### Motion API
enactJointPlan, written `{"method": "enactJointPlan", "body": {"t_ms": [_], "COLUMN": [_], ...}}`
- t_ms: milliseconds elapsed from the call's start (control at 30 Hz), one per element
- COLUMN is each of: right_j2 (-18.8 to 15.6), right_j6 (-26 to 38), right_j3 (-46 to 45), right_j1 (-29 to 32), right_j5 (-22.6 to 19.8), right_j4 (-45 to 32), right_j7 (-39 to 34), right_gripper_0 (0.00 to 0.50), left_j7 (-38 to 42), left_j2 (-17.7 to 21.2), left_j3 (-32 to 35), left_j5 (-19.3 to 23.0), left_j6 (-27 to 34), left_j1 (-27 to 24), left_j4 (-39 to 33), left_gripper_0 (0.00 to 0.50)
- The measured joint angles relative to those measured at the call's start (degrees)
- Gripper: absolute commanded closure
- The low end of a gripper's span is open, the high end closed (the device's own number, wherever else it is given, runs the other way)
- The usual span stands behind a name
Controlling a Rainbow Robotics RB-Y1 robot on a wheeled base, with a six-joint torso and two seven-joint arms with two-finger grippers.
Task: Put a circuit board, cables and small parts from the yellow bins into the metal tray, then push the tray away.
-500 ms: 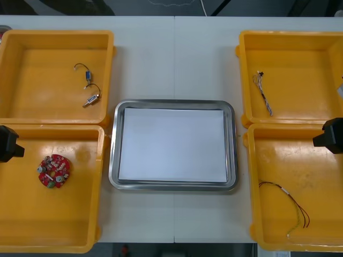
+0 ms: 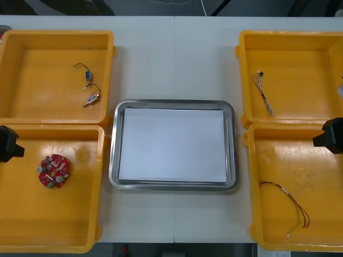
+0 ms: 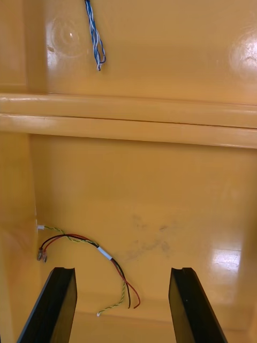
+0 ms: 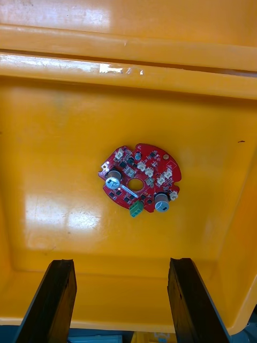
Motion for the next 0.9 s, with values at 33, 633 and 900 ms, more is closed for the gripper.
{"method": "enactJointPlan", "body": {"t_ms": [33, 633, 900], "right_j2": [0.0, 0.0, 0.0], "right_j6": [0.0, 0.0, 0.0], "right_j3": [0.0, 0.0, 0.0], "right_j1": [0.0, 0.0, 0.0], "right_j5": [0.0, 0.0, 0.0], "right_j4": [0.0, 0.0, 0.0], "right_j7": [0.0, 0.0, 0.0], "right_gripper_0": [0.0, 0.0, 0.0], "left_j7": [0.0, 0.0, 0.0], "left_j2": [0.0, 0.0, 0.0], "left_j3": [0.0, 0.0, 0.0], "left_j5": [0.0, 0.0, 0.0], "left_j6": [0.0, 0.0, 0.0], "left_j1": [0.0, 0.0, 0.0], "left_j4": [0.0, 0.0, 0.0], "left_gripper_0": [0.0, 0.0, 0.0]}}
